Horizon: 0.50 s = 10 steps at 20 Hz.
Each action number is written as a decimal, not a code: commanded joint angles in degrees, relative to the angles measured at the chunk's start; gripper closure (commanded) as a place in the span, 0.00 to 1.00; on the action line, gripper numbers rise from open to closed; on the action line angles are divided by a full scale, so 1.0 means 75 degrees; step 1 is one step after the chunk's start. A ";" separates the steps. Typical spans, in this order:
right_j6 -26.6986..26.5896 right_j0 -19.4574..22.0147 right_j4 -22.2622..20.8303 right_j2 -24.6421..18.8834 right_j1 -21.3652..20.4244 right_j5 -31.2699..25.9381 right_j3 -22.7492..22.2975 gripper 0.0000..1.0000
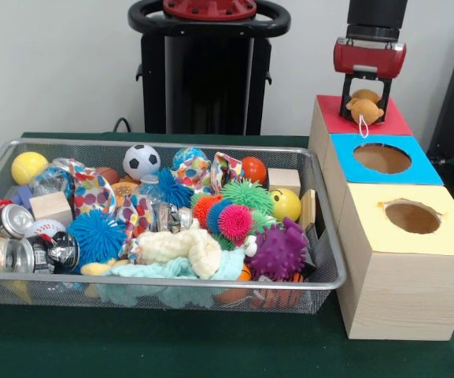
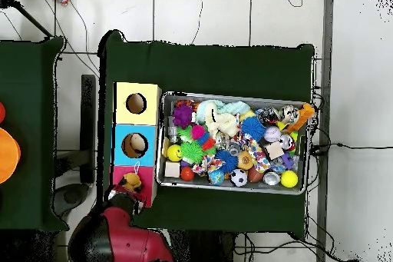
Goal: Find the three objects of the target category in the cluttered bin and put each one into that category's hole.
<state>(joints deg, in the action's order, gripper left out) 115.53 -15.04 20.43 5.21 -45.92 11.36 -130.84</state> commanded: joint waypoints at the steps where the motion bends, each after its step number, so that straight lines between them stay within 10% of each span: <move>1: 0.0974 0.0205 -0.0283 -0.0455 0.0319 -0.1006 -0.0244 0.00; 10: 0.1188 0.0414 -0.0253 -0.0606 -0.0622 -0.1531 -0.0481 0.00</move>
<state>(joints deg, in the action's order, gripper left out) 115.53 -14.61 19.91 4.98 -48.21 7.89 -132.21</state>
